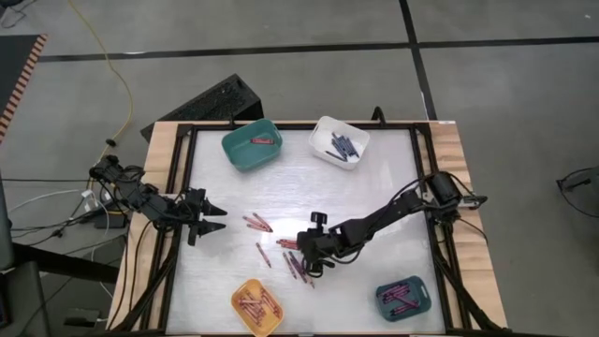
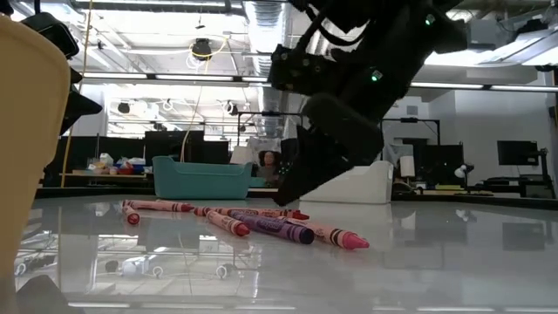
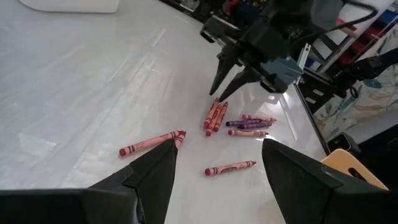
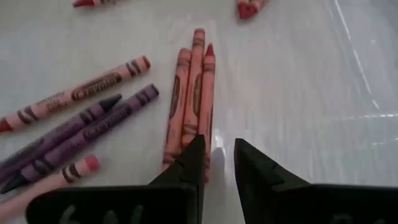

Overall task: Sort crayons
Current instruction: Put the red crayon into the top green bin

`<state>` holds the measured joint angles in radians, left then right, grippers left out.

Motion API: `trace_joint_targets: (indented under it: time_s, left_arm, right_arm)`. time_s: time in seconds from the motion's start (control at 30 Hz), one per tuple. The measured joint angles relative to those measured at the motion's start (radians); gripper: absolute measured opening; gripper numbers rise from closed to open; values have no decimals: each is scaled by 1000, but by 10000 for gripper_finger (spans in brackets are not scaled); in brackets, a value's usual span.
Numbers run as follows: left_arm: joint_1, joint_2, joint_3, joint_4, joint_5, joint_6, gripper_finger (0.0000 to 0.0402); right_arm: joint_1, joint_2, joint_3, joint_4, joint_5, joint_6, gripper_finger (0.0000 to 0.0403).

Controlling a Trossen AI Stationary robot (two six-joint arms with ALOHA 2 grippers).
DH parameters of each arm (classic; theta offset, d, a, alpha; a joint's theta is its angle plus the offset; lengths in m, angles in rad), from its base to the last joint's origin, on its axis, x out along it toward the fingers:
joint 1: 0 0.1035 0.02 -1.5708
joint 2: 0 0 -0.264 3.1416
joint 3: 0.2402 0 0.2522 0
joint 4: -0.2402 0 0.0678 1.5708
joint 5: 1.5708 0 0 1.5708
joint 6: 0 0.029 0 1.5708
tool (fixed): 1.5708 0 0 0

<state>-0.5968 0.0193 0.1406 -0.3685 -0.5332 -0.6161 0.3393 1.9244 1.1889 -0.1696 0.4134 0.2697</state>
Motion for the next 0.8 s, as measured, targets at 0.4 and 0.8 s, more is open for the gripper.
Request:
trace_joint_targets:
  time_s: [0.4, 0.8]
  left_arm:
    - [0, 0, 0, -1, -3, -5, 228]
    - [0, 0, 0, -3, -4, -5, 228]
  right_arm:
    - [-10, 16, 1, -38, -3, 20, 82]
    - [-90, 13, 2, -51, -125, -39, 82]
